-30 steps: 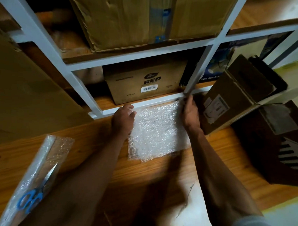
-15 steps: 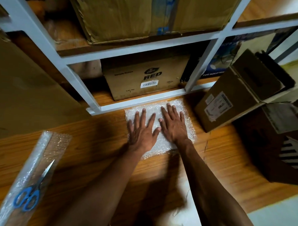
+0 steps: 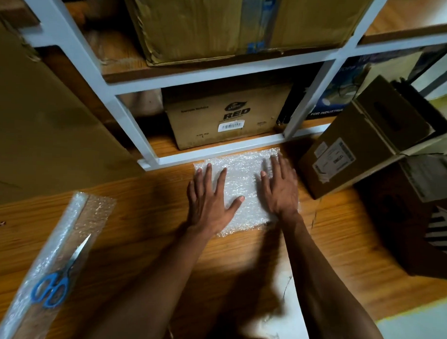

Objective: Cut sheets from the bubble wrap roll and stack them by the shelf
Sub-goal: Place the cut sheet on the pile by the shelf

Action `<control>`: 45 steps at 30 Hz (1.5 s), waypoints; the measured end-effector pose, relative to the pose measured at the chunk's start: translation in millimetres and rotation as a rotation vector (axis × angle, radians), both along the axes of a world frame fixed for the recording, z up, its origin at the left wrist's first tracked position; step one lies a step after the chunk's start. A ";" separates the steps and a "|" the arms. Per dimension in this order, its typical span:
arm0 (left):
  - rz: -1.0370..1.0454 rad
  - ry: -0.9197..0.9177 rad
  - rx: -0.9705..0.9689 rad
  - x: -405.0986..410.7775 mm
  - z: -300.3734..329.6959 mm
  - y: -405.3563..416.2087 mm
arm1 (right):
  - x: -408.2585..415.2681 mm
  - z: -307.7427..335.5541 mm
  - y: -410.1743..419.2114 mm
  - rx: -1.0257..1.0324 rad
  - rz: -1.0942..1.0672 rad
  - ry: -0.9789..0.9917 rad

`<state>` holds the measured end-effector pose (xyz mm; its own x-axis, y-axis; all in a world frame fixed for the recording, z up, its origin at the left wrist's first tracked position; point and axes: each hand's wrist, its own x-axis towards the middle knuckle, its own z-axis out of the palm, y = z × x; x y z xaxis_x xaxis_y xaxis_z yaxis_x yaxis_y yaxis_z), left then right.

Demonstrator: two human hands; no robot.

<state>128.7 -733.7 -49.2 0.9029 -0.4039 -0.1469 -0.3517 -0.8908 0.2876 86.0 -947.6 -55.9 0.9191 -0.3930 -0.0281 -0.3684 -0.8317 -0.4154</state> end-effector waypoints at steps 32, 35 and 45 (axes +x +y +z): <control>-0.413 -0.026 0.034 -57.5 -1.5 37.1 | -107.0 -16.2 6.0 -0.121 0.170 0.094; -0.412 -0.010 0.041 -61.3 -0.9 34.5 | -107.1 -13.9 6.8 -0.107 0.128 0.147; -0.384 0.041 0.062 -60.2 0.0 33.3 | -99.7 -7.3 43.5 -0.068 0.051 0.145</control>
